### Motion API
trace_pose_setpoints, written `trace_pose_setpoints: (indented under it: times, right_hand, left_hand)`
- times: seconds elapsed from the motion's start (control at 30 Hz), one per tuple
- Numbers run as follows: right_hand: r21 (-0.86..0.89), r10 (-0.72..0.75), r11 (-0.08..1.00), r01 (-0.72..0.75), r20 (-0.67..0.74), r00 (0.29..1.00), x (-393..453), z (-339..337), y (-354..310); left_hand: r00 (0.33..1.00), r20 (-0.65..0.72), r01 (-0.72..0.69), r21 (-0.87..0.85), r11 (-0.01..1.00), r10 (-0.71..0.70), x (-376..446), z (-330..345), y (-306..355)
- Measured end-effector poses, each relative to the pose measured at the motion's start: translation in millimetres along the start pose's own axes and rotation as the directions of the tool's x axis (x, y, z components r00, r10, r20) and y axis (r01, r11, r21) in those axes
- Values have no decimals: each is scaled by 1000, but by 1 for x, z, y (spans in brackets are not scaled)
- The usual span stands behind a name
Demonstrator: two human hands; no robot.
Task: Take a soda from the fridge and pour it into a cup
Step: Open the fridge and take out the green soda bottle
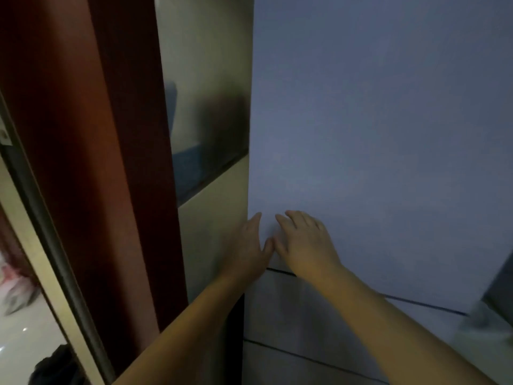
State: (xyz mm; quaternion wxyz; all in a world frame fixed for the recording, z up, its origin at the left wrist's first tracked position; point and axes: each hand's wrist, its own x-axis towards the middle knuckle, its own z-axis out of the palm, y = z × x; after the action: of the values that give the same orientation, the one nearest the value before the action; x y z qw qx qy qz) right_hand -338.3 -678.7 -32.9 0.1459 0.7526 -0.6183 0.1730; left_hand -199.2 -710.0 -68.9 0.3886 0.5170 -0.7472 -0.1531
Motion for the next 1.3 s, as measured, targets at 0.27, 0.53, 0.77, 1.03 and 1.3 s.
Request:
trace_pose_setpoints:
  times: [0.27, 0.53, 0.77, 1.03, 1.3]
  right_hand:
    - [-153, -174, 975, 162, -64, 983, 54, 23, 35]
    - [-235, -301, 934, 269, -113, 947, 58, 45, 63]
    - [-244, -261, 942, 229, -109, 959, 58, 52, 64]
    - [-205, -133, 974, 100, -154, 979, 51, 44, 39]
    - [-174, -36, 985, 15, -118, 992, 4, 29, 3]
  left_hand:
    - [935, -101, 260, -457, 851, -340, 54, 30, -28]
    - [942, -105, 222, -518, 826, -319, 86, 50, -33]
    - [949, -31, 271, -433, 860, -315, 95, 38, -41]
    - [959, -30, 245, -416, 876, -283, 81, 30, -36]
    - [969, -92, 173, -414, 894, -230, 18, 18, -36]
